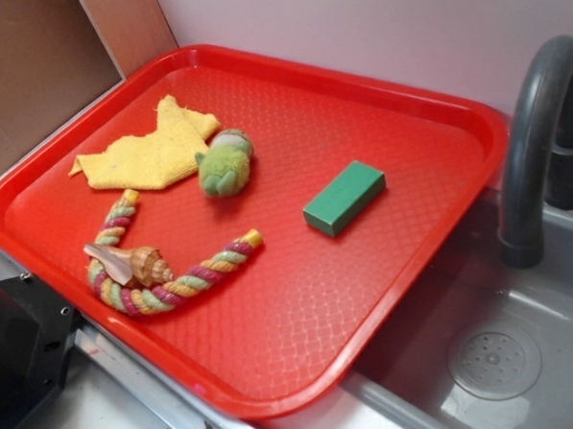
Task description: Grab the green block.
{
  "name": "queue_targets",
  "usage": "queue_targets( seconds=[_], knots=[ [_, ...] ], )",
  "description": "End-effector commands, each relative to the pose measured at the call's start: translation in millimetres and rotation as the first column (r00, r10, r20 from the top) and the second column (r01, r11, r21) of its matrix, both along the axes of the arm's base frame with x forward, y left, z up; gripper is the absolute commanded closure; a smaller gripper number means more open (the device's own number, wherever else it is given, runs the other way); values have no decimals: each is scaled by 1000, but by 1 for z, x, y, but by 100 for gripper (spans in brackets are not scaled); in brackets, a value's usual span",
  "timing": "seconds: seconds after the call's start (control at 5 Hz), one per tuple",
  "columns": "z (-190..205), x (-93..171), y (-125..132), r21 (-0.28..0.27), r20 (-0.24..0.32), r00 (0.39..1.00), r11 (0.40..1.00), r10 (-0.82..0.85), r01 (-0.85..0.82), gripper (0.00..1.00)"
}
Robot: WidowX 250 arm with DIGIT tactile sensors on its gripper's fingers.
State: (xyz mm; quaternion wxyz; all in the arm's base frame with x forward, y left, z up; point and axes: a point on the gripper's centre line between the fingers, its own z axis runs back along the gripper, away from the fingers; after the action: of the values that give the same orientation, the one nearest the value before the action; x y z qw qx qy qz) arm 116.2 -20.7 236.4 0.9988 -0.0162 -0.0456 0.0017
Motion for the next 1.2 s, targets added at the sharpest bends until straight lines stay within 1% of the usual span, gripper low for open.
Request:
queue_targets(
  seconds=[0.0, 0.2, 0.4, 0.6, 0.8, 1.0],
  knots=[
    [0, 0, 0, 0, 0, 1000, 1000, 0, 0, 0],
    [-16, 14, -9, -36, 119, 970, 978, 211, -208, 0],
    [-31, 35, -24, -60, 213, 917, 942, 336, -331, 0],
    [-50, 62, -45, -60, 238, 924, 954, 299, -294, 0],
    [-75, 94, -68, -23, 246, 940, 971, 237, -239, 0],
    [-99, 120, -85, -13, 240, 957, 986, 165, -167, 0]
  ],
)
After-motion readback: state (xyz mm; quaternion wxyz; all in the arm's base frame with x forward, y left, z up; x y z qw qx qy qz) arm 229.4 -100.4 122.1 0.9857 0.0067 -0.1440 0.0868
